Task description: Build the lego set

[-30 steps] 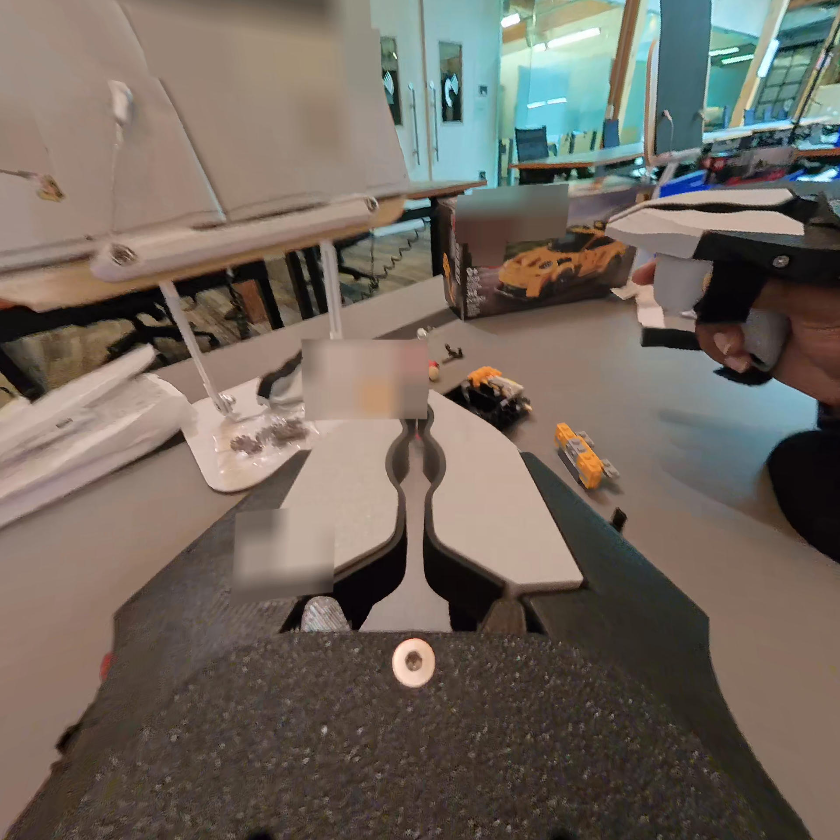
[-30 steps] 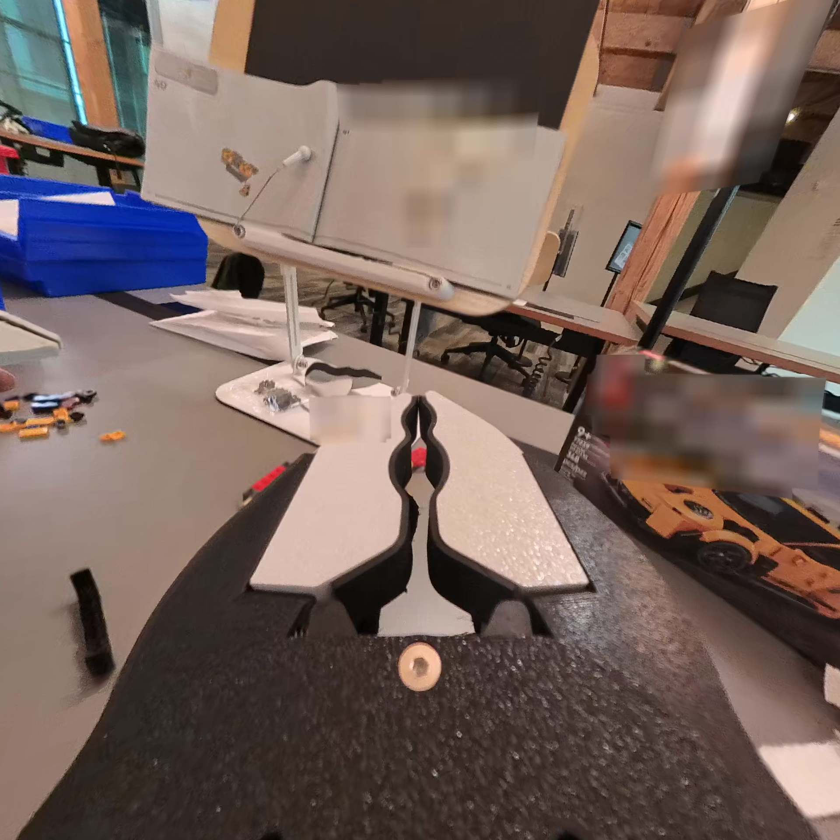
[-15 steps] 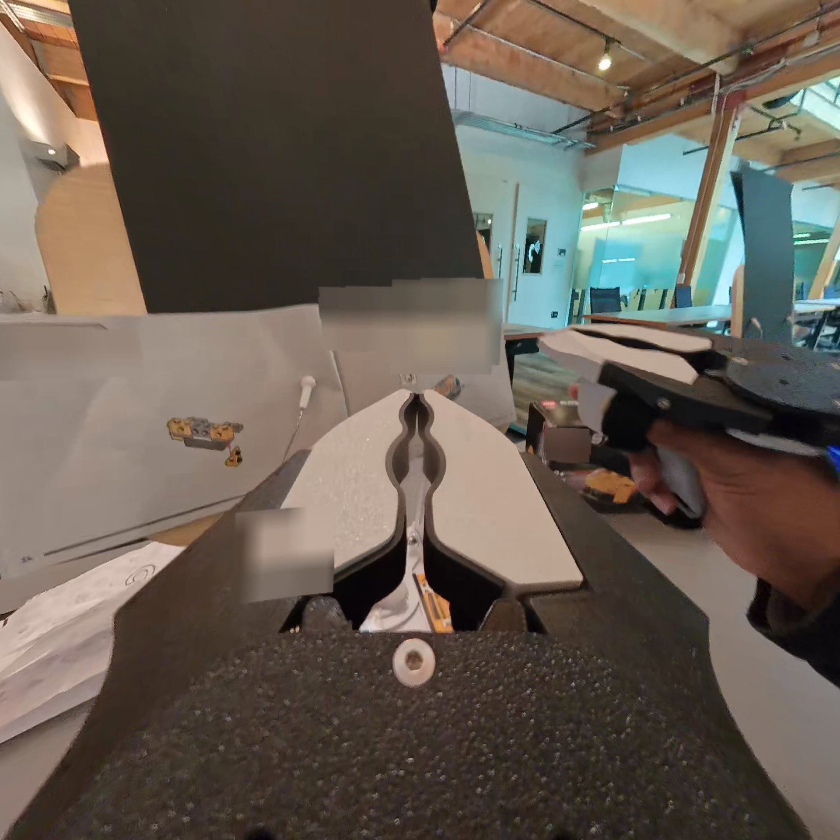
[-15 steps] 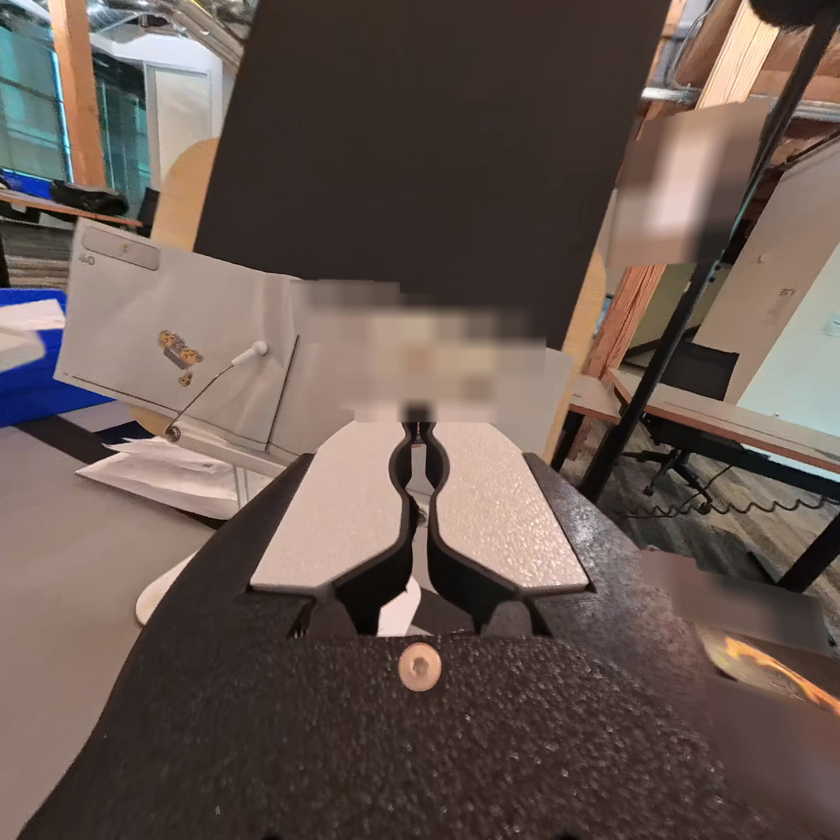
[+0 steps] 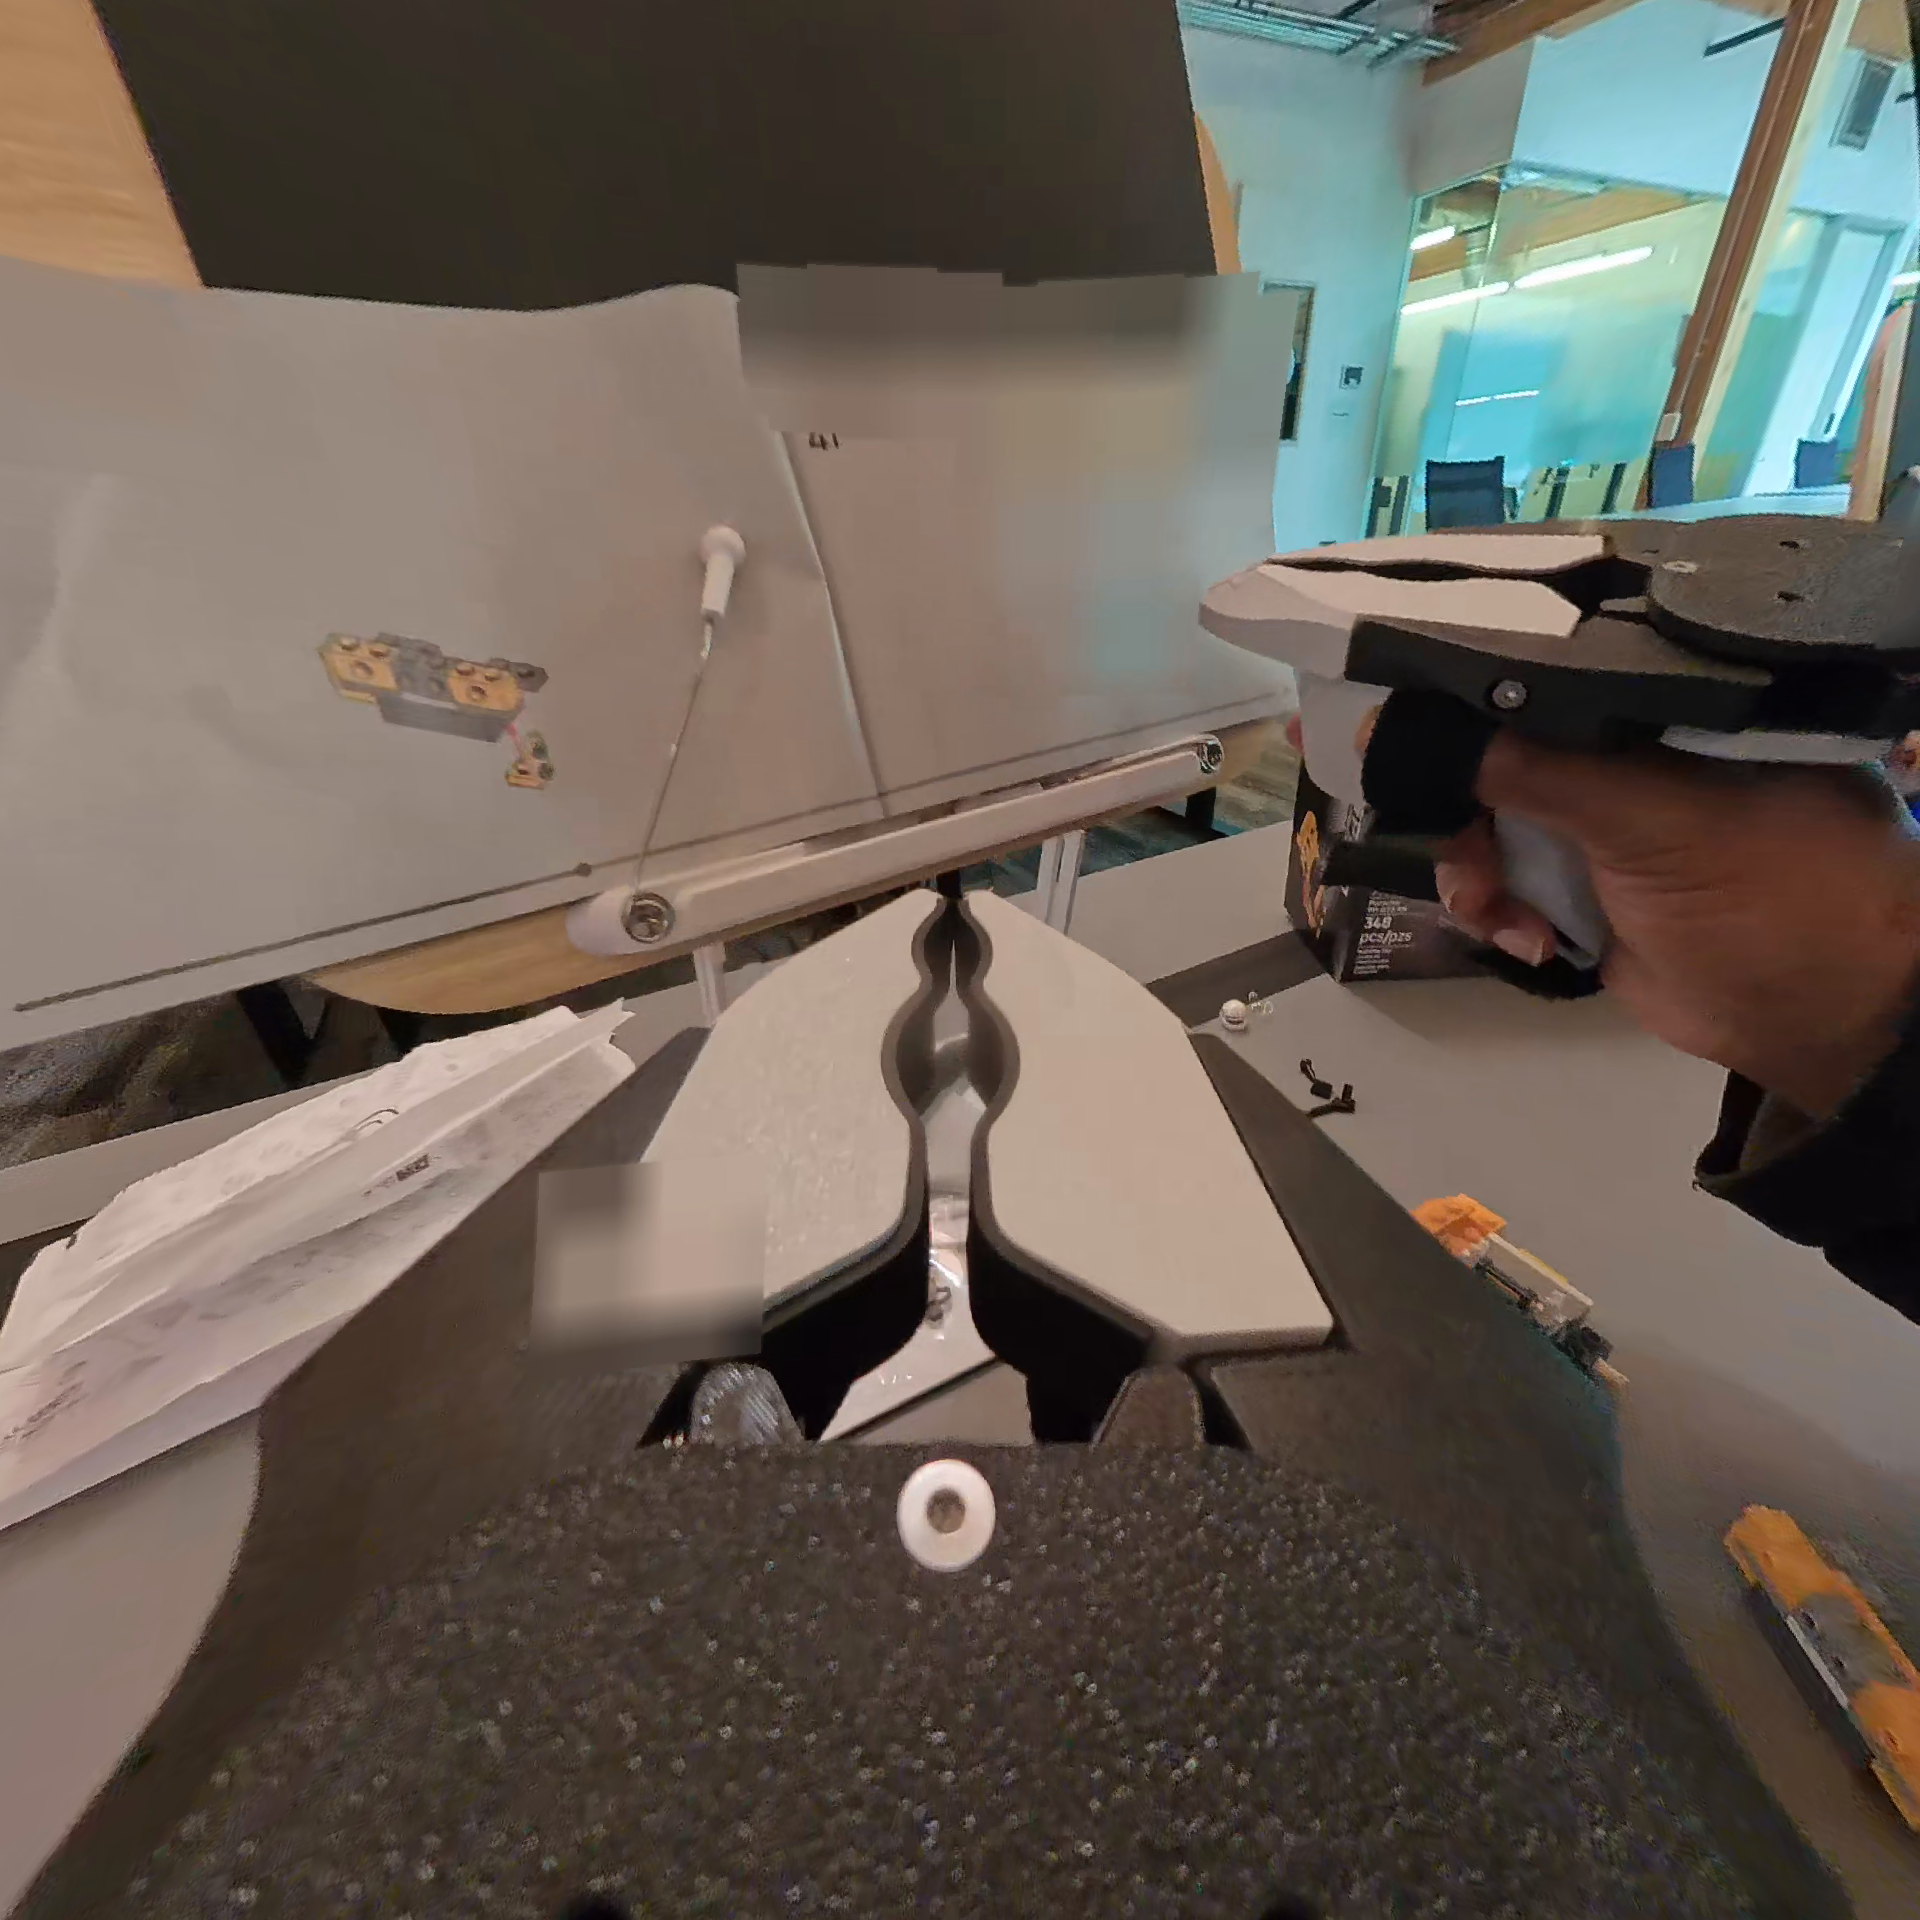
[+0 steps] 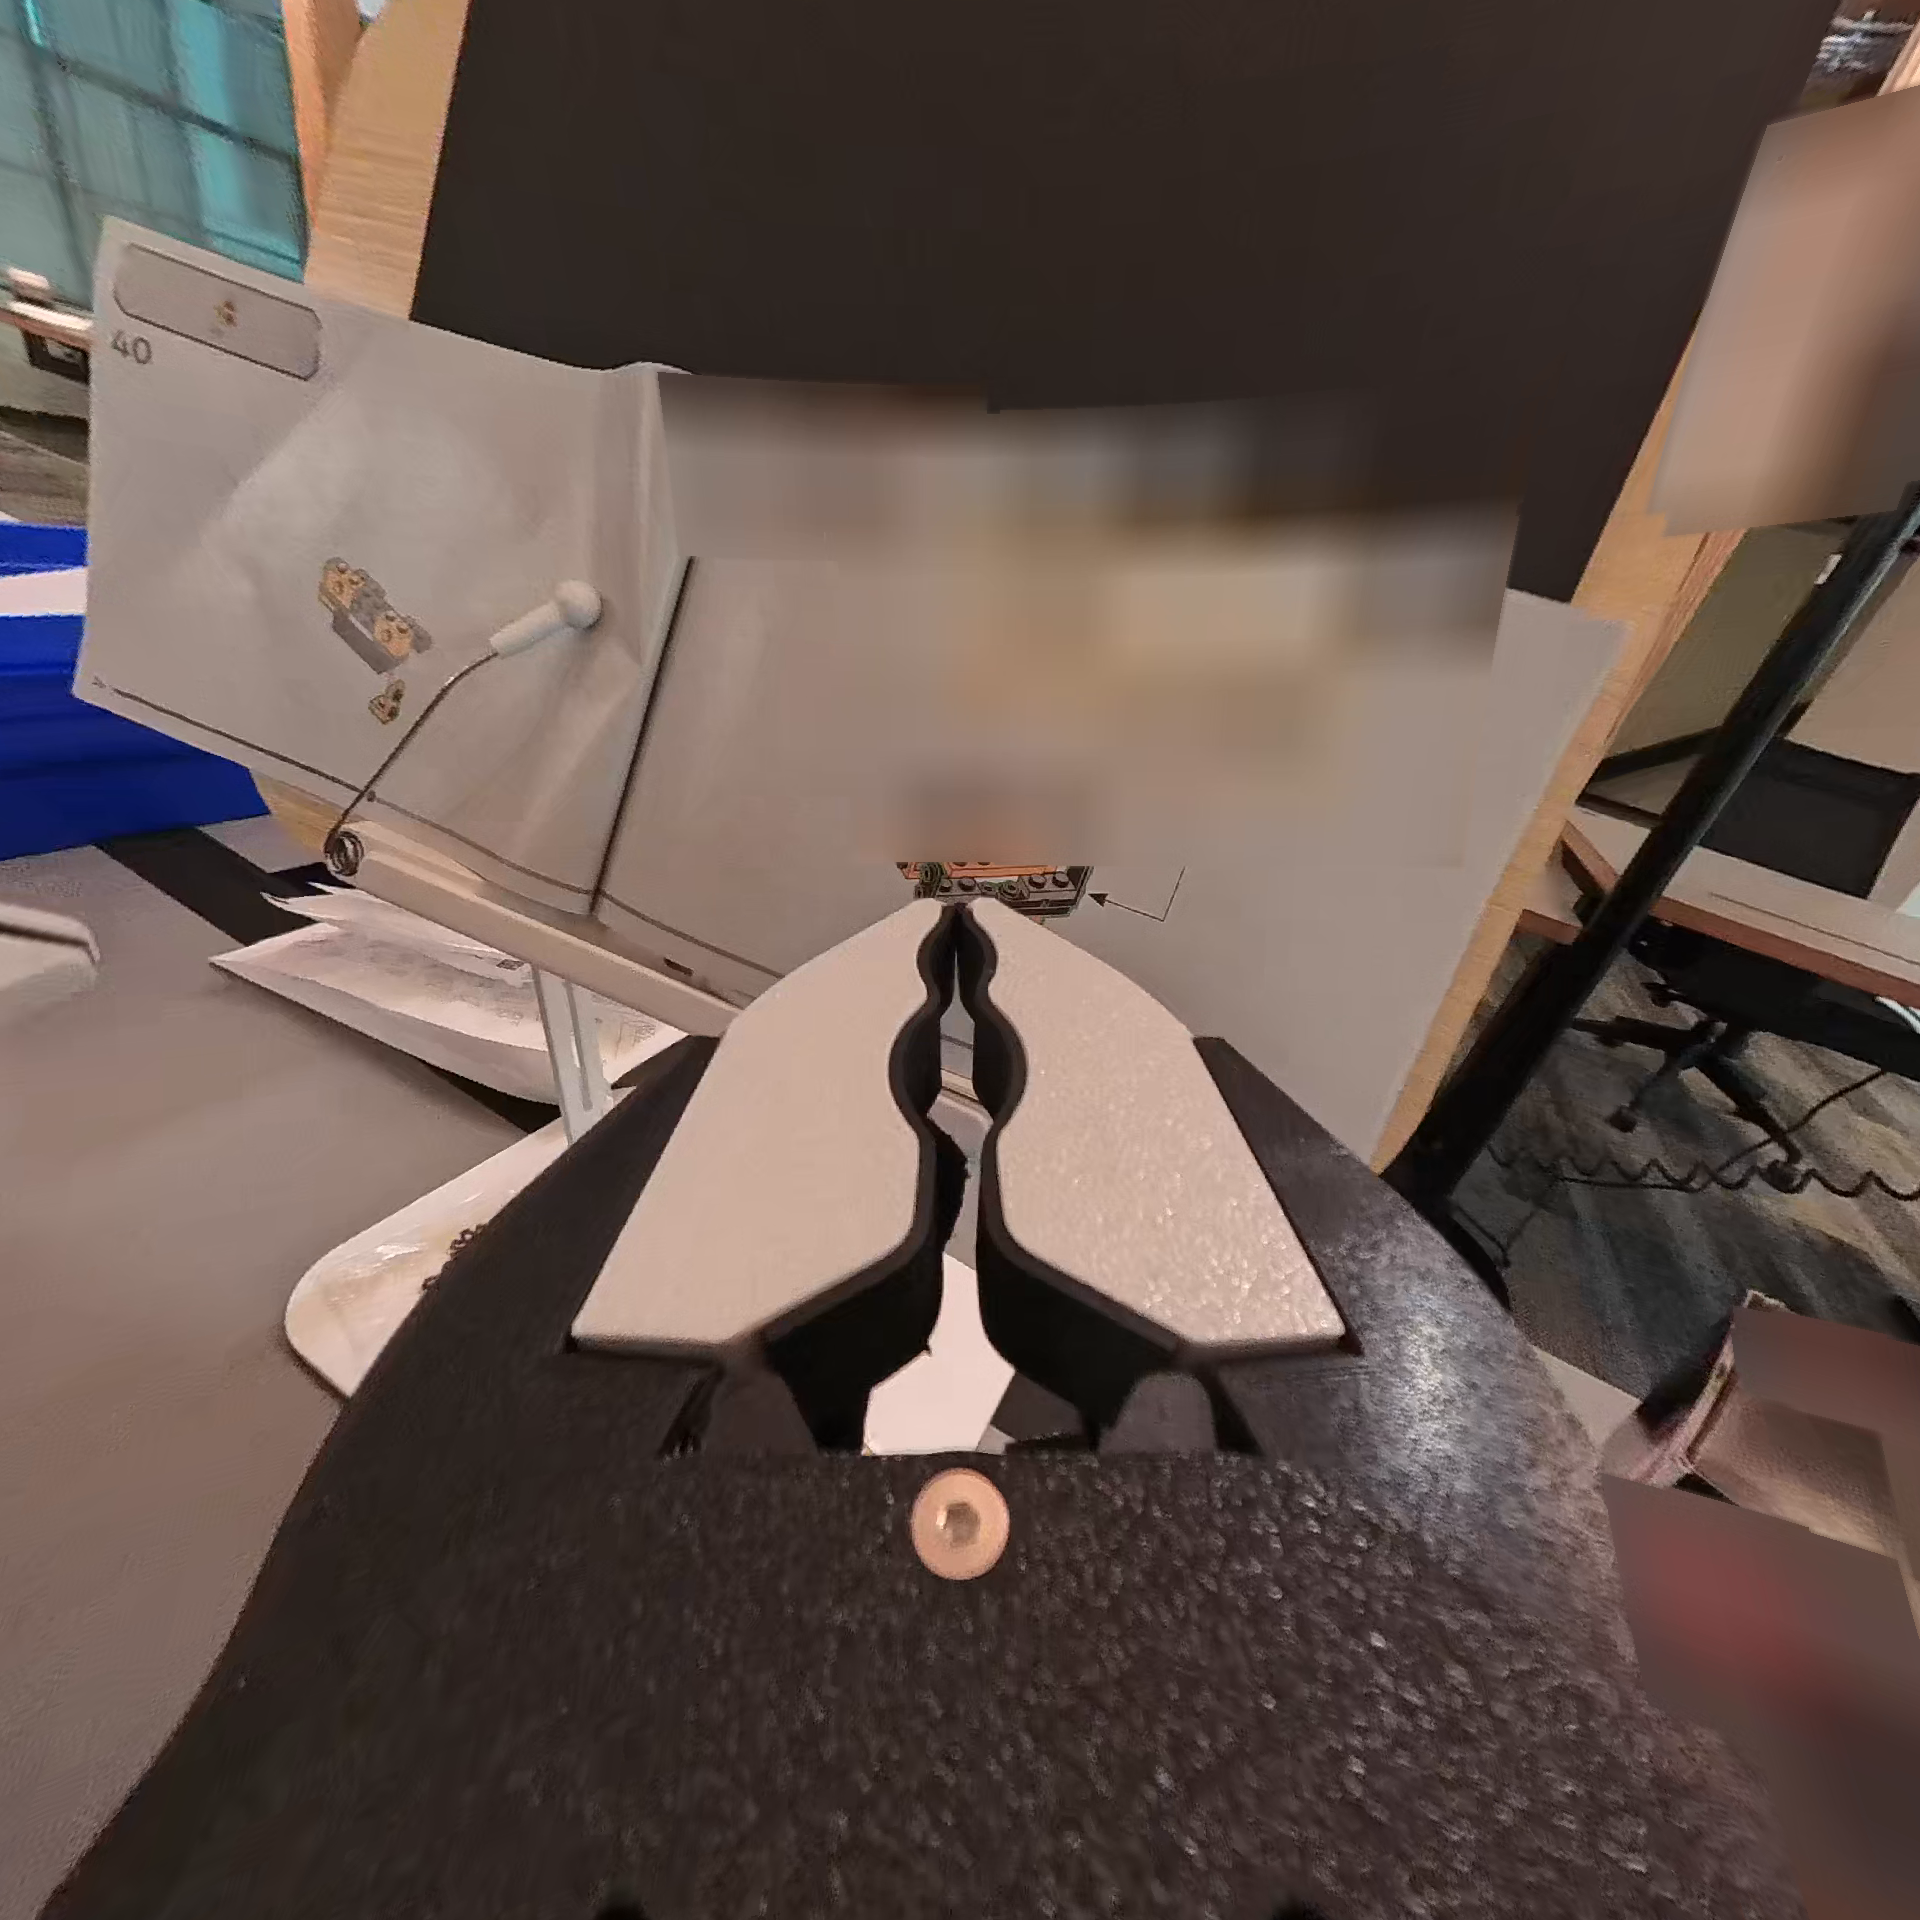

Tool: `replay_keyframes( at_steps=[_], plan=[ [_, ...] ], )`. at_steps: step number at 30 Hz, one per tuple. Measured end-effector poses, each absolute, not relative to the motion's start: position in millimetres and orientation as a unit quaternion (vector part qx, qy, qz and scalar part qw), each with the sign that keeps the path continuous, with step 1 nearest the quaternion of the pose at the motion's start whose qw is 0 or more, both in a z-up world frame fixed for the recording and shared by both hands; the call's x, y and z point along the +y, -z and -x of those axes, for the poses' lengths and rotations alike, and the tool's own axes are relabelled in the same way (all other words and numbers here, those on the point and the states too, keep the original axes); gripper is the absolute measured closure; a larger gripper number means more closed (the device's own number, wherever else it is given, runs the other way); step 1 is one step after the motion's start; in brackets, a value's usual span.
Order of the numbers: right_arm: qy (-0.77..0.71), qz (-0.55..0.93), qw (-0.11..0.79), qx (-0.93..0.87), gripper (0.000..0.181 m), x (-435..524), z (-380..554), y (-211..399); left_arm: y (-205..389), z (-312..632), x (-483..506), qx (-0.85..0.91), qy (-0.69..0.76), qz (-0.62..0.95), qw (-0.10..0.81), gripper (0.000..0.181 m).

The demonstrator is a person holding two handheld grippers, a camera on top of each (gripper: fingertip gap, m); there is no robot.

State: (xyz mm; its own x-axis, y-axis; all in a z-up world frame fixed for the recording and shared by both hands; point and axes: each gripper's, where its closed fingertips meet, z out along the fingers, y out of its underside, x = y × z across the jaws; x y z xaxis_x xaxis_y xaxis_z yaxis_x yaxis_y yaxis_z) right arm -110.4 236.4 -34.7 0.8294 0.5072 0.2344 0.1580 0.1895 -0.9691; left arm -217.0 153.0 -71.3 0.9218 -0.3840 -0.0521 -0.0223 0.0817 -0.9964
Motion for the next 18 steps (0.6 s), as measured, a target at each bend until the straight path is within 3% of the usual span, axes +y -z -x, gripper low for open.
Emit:
replay_keyframes(
  at_steps=[18],
  plan=[
    [-0.105, 0.625, 0.728, -0.261, 0.178, 241.5, 110.2, 40.3, 82.1, 209.8, 152.3, 0.169, 0.124, 0.671, 0.711, 0.181]
  ],
)
